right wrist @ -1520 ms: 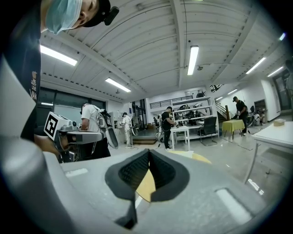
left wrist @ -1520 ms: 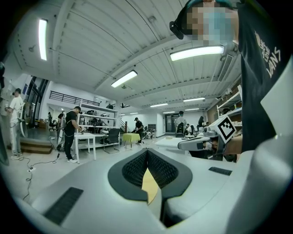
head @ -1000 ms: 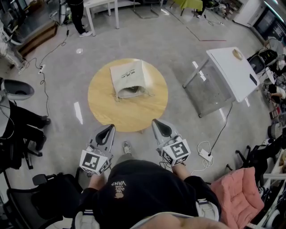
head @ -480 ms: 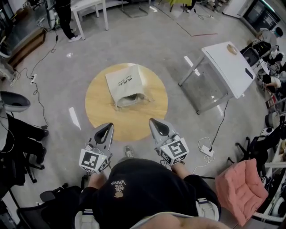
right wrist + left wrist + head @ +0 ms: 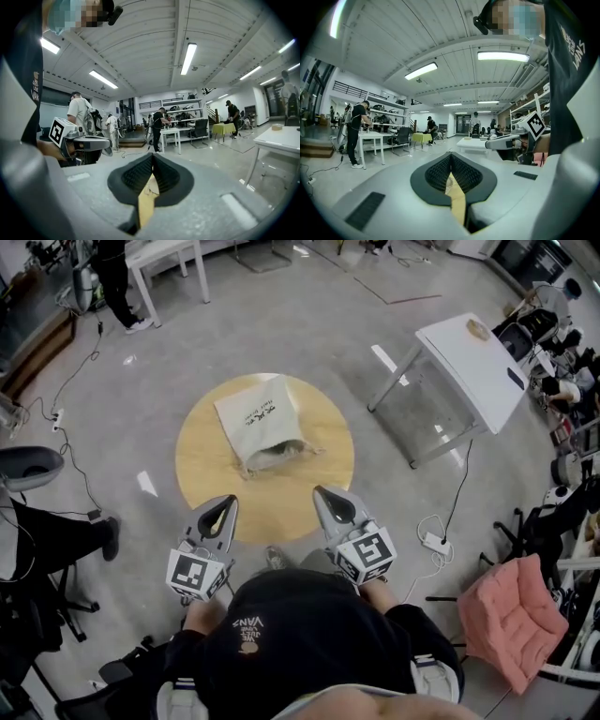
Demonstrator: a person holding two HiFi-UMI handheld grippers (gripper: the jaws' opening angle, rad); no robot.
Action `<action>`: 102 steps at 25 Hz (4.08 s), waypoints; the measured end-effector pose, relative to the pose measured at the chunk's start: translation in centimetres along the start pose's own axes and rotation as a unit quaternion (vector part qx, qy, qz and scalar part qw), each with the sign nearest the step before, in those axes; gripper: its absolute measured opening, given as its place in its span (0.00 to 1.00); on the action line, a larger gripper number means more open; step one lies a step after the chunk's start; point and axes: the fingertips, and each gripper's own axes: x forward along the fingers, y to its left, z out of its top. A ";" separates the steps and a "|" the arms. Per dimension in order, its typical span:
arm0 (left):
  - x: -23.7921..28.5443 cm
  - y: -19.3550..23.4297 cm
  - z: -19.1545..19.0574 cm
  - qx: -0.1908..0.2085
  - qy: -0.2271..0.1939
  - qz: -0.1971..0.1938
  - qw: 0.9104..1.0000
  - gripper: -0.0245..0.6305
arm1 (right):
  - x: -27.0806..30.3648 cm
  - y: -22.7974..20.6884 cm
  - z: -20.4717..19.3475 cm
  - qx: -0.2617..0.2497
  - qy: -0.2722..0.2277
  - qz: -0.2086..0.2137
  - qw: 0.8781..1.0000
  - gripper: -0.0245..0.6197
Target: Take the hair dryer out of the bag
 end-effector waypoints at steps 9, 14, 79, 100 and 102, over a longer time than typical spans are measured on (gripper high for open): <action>1.2 1.9 -1.2 -0.005 0.013 0.016 1.000 0.05 | 2.2 -1.8 -0.6 0.007 0.007 0.003 1.000 0.04; 3.0 2.4 -1.8 -0.004 0.020 0.044 0.999 0.05 | 3.7 -3.7 -0.4 0.003 0.010 0.031 0.999 0.04; 19.8 7.5 -19.9 0.083 0.262 0.026 0.961 0.28 | 14.3 -9.3 -3.8 -0.021 0.088 0.185 0.979 0.04; 21.0 8.0 -20.9 0.083 0.313 0.021 0.946 0.08 | 15.5 -9.2 -6.9 -0.031 0.121 0.220 0.967 0.04; 21.2 7.9 -20.7 0.072 0.315 0.023 0.946 0.08 | 15.6 -9.2 -7.5 -0.034 0.126 0.226 0.965 0.04</action>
